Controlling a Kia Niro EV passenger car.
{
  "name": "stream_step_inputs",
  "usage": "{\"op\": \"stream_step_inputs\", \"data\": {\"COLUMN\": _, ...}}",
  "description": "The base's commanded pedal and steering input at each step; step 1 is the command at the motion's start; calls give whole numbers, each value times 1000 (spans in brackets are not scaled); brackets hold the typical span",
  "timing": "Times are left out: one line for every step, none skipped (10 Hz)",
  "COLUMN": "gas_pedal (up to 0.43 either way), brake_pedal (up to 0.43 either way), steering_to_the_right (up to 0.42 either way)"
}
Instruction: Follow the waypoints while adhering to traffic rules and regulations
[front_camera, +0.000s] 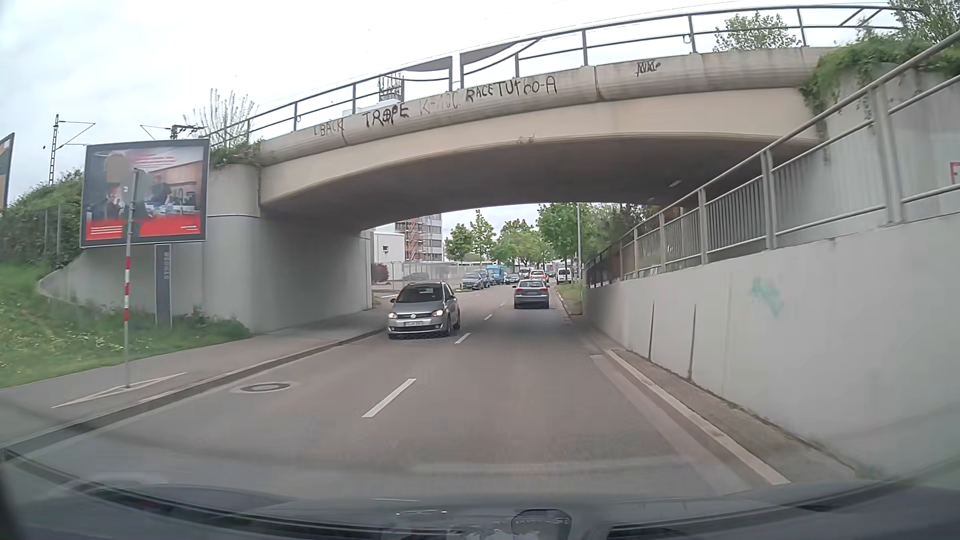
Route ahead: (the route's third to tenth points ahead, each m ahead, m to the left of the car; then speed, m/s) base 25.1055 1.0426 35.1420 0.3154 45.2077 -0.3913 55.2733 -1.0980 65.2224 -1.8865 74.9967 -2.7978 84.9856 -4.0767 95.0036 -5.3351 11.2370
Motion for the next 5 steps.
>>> {"op": "stream_step_inputs", "data": {"gas_pedal": 47, "brake_pedal": 0, "steering_to_the_right": 14}}
{"op": "stream_step_inputs", "data": {"gas_pedal": 47, "brake_pedal": 0, "steering_to_the_right": 14}}
{"op": "stream_step_inputs", "data": {"gas_pedal": 47, "brake_pedal": 0, "steering_to_the_right": 14}}
{"op": "stream_step_inputs", "data": {"gas_pedal": 47, "brake_pedal": 0, "steering_to_the_right": 14}}
{"op": "stream_step_inputs", "data": {"gas_pedal": 47, "brake_pedal": 0, "steering_to_the_right": 14}}
